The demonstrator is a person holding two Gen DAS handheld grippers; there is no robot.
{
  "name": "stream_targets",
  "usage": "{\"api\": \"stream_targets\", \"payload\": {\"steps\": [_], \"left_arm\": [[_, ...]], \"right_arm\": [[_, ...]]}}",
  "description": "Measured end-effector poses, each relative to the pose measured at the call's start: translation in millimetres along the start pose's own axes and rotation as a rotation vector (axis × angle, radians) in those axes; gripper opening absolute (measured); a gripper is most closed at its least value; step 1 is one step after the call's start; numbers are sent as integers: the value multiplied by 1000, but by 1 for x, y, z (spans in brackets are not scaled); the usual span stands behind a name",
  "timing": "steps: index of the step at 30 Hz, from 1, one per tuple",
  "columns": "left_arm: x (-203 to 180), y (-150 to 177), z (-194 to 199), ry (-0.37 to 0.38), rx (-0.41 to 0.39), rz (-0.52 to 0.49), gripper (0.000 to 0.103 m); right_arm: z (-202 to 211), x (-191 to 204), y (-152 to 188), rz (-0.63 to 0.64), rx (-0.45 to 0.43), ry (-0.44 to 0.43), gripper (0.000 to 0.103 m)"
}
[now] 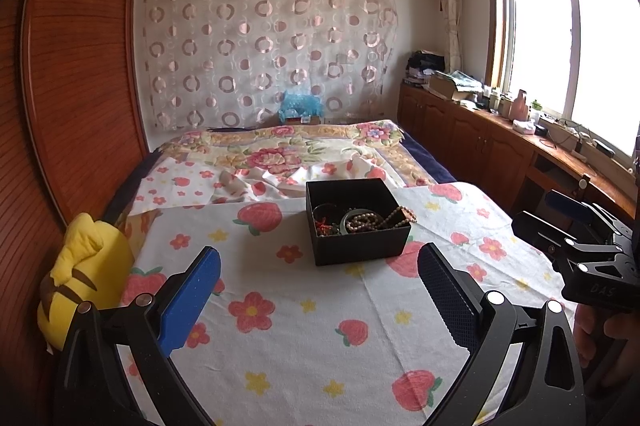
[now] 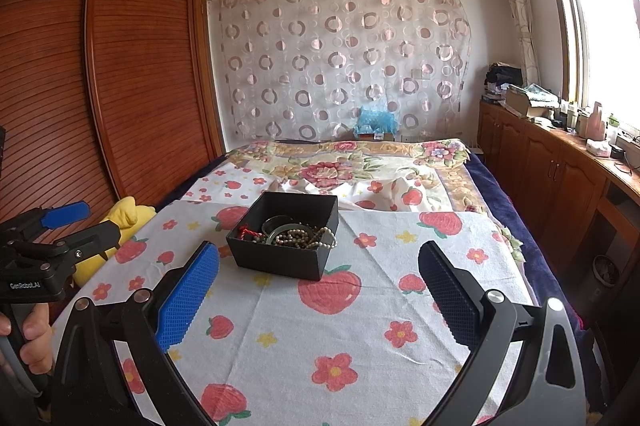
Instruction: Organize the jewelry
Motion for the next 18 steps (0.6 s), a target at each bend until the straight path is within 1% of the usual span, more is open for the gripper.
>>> {"api": "stream_targets", "payload": {"steps": [18], "left_arm": [[1,1,1,-1,1,2,95]], "right_arm": [[0,0,0,-2,-1,-1,100]]}}
Point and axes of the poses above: each gripper's, at about its wrist camera, not at the fingertips, and z roughly against the way its jaws point, x to its left, y to its underside, the point moved 1 cm from there along -z, roughly the way its jaws point, and after that the axes turned 10 degrees about -x, right-handed, at the moved point
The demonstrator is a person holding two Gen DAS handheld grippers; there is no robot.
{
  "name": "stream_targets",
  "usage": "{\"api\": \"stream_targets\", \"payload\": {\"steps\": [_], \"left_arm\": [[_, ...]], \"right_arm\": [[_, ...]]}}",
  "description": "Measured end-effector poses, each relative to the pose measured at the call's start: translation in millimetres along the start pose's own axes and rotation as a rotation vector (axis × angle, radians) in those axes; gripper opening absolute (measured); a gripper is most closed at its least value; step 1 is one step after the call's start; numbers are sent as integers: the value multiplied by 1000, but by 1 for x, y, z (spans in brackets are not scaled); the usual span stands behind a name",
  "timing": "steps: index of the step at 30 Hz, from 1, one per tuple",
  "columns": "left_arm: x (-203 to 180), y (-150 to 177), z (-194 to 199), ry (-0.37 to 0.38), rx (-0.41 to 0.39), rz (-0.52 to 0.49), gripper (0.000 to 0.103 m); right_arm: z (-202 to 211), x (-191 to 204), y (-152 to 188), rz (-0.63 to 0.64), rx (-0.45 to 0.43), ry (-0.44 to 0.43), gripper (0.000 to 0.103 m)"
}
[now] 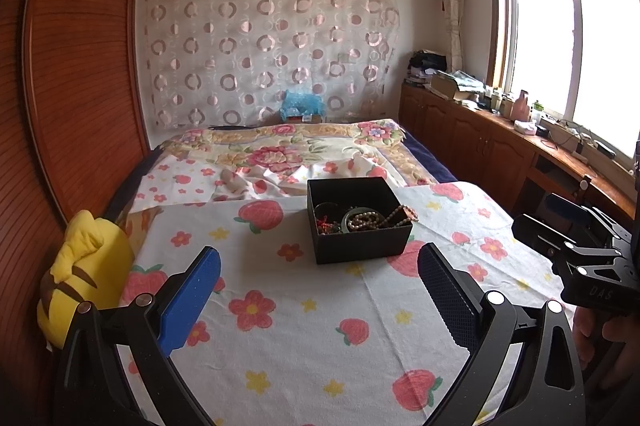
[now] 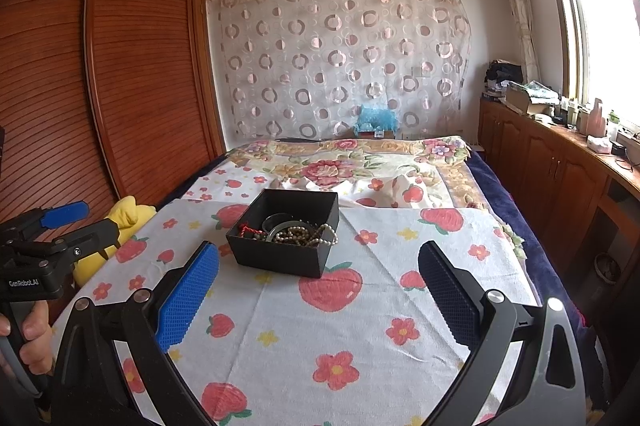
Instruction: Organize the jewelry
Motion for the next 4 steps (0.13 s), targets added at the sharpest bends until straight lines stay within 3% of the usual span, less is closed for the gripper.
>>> {"api": "stream_targets", "payload": {"steps": [4], "left_arm": [[0,0,0,0,-2,-2,95]], "right_arm": [[0,0,0,0,0,1,100]]}}
Point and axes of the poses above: each gripper's, at about its wrist camera, not at the fingertips, and z roughly against the way its jaws point, x to its left, y to its underside, the point moved 1 cm from there along -z, roughly the way its jaws point, and after that the axes turned 10 degrees about -x, right-handed, at the moved point
